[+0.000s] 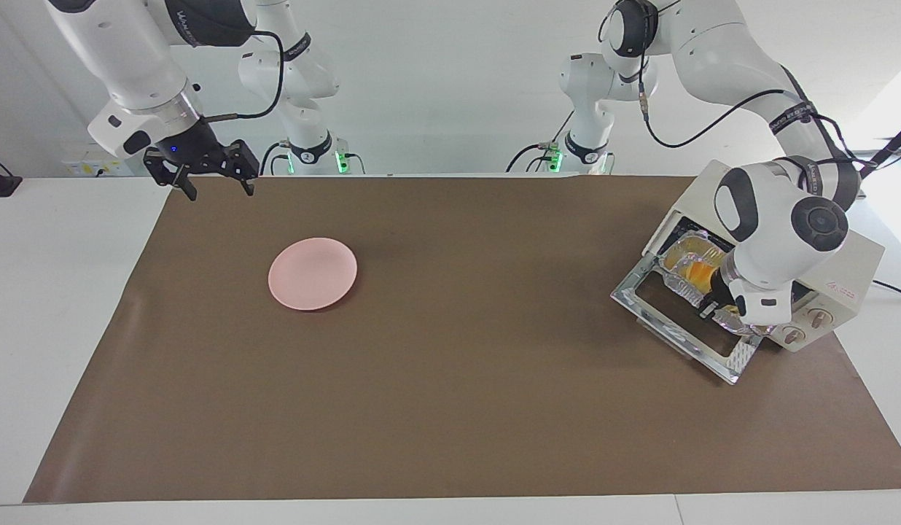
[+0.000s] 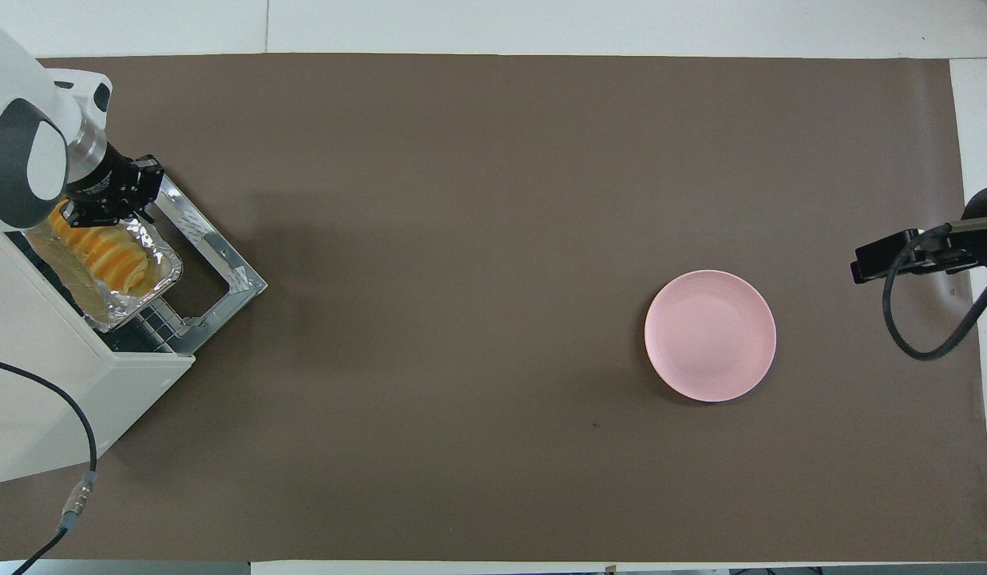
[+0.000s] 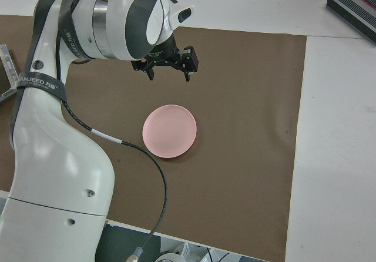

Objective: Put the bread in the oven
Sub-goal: 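Lift the foil tray with the left gripper and carry it into the oven, then release the foil tray inside the oven and raise the left gripper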

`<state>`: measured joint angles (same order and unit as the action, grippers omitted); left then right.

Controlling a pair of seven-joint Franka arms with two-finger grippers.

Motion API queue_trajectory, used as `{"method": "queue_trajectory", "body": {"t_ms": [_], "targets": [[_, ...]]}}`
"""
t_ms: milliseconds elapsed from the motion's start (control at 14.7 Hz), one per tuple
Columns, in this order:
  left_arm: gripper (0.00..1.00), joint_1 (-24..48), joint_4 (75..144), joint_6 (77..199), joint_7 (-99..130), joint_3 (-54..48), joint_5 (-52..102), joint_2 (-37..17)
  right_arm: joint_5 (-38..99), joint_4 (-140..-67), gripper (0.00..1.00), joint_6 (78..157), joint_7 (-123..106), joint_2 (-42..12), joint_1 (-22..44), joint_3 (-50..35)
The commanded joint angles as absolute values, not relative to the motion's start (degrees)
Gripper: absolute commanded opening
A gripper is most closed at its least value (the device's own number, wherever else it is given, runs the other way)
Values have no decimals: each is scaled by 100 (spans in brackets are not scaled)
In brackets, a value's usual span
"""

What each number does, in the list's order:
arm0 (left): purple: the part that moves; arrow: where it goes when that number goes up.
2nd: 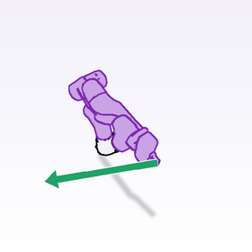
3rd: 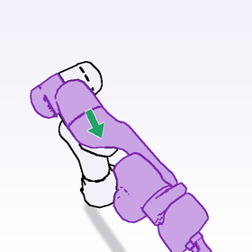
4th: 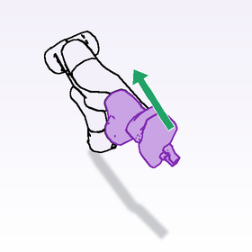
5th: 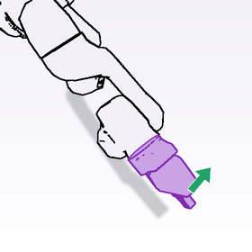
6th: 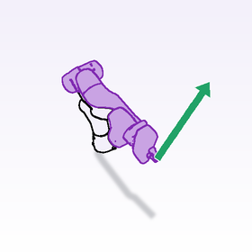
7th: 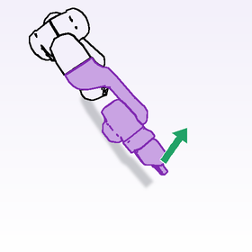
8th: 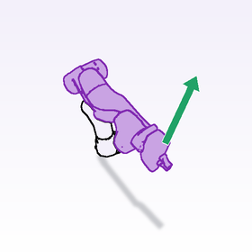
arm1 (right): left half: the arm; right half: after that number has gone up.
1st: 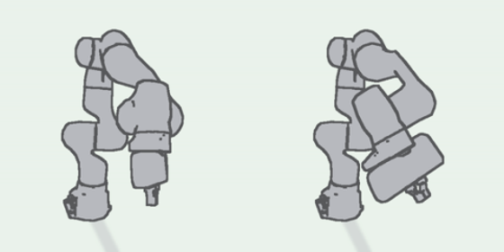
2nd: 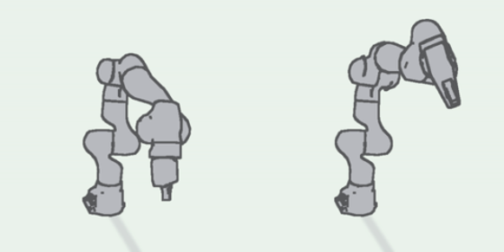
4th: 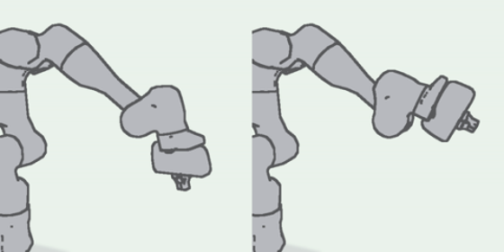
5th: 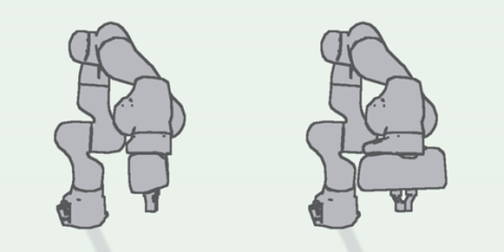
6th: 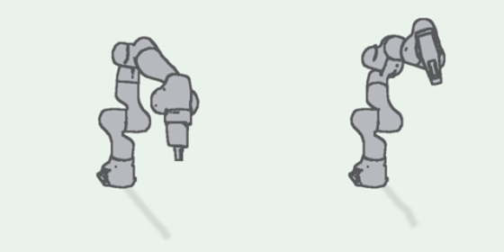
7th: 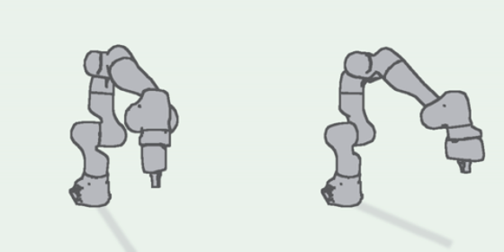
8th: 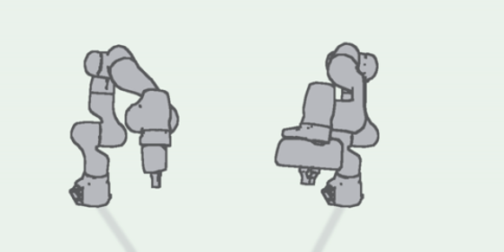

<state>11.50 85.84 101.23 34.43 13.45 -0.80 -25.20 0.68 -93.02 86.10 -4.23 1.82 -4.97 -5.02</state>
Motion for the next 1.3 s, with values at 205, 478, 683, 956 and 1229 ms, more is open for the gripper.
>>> {"method": "queue_trajectory", "body": {"t_ms": [205,478,683,956,1229], "targets": [[0,862,8964,10414,2980,1371,-193,-2303,0,-9387,100,8561,-369,290,-571,-562],[0,852,9166,10573,2742,1529,-193,-2224,0,-9387,100,8561,-369,290,-571,-562],[0,923,9316,10564,2865,1521,-193,-2145,0,-9387,100,8561,-369,290,-571,-562],[0,1002,9316,10486,3216,1512,-185,-2031,0,-9387,100,8561,-369,290,-571,-562],[0,1203,9456,10283,3708,1512,-176,-1864,0,-9387,100,8561,-369,290,-571,-562]]}}
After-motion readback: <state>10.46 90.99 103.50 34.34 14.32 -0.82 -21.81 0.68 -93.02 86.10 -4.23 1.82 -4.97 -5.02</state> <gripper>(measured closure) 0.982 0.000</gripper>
